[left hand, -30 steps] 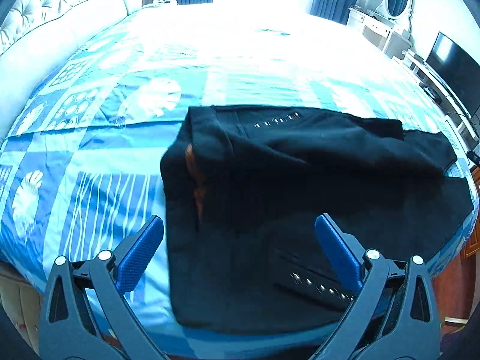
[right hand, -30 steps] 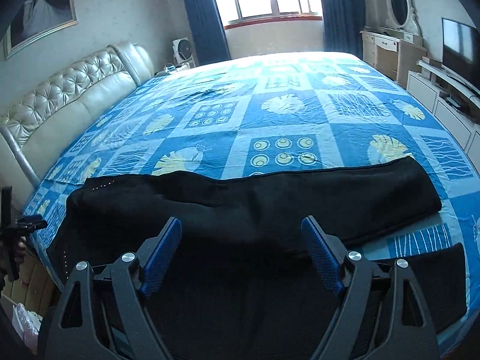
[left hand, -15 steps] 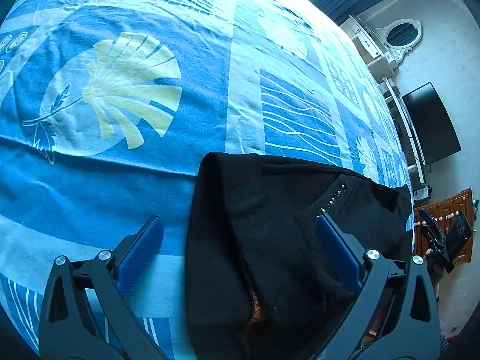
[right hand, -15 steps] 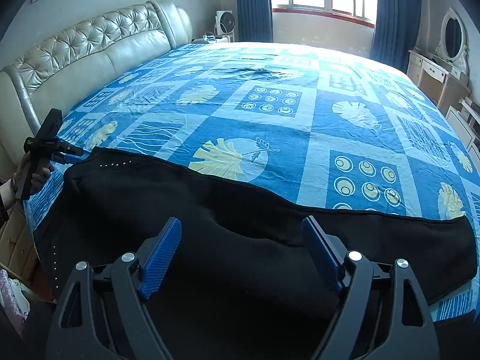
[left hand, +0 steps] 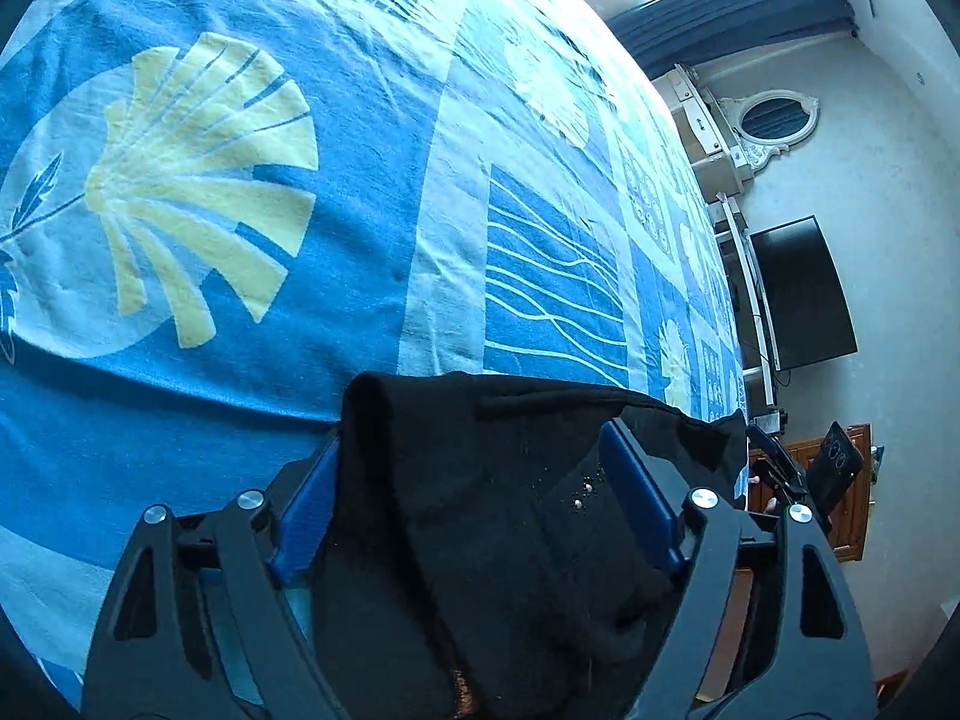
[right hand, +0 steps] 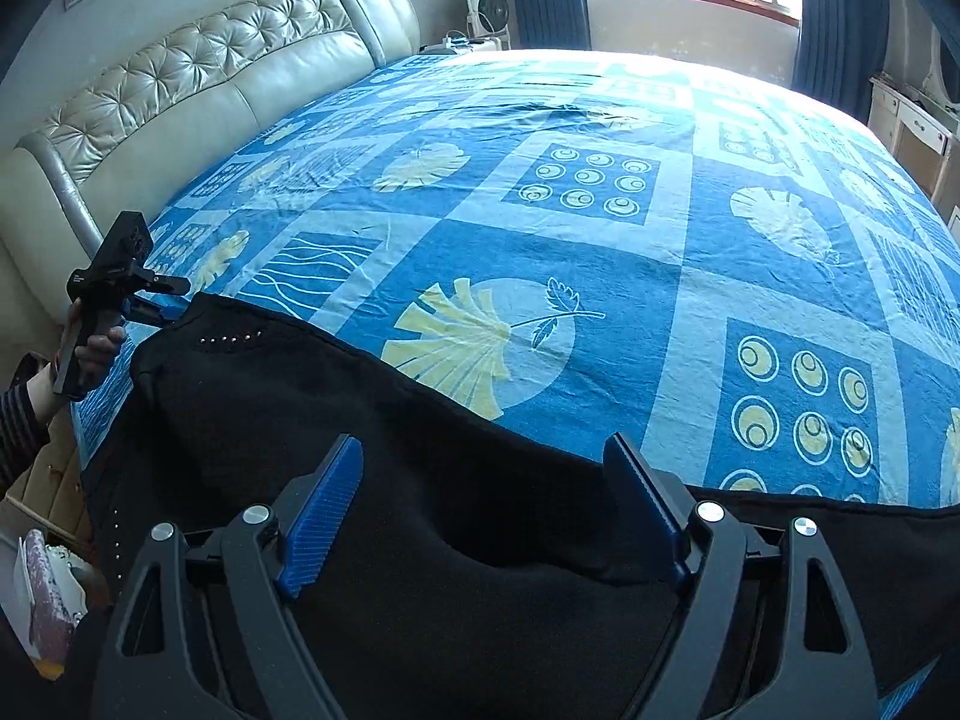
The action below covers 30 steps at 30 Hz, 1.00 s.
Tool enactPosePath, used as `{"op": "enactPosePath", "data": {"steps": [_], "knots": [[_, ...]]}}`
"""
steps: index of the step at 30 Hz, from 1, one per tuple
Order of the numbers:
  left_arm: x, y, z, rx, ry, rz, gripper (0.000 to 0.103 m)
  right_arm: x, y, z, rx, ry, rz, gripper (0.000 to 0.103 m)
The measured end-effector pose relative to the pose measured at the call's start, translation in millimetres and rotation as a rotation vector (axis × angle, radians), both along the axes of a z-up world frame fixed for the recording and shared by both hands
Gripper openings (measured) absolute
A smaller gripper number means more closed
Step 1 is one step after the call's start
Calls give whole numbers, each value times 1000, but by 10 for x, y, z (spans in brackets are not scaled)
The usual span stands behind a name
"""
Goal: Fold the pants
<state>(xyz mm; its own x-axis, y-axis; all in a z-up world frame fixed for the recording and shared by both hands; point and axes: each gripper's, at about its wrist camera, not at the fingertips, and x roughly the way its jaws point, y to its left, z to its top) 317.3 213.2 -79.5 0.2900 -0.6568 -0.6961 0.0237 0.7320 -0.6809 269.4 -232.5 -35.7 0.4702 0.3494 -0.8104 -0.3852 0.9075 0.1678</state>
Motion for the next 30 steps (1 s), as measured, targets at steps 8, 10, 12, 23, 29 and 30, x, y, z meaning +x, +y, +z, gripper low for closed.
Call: {"op": "enactPosePath", "data": {"steps": [8, 10, 12, 23, 29, 30], "knots": [[62, -243, 10, 112, -26, -124, 12, 421, 293, -379, -123, 161, 199, 49], [48, -279, 55, 141, -55, -140, 9, 427, 390, -481, -166, 214, 212, 15], [39, -295, 155, 169, -86, -144, 9, 368, 461, -428, -215, 165, 217, 13], [-350, -240, 910, 86, -233, -132, 8, -457, 340, 494, -175, -137, 119, 10], [-996, -216, 1086, 75, -278, -131, 8, -1216, 417, 541, -192, -212, 103, 9], [-1099, -205, 1091, 74, -282, -129, 8, -1318, 425, 514, -194, -213, 96, 9]]}}
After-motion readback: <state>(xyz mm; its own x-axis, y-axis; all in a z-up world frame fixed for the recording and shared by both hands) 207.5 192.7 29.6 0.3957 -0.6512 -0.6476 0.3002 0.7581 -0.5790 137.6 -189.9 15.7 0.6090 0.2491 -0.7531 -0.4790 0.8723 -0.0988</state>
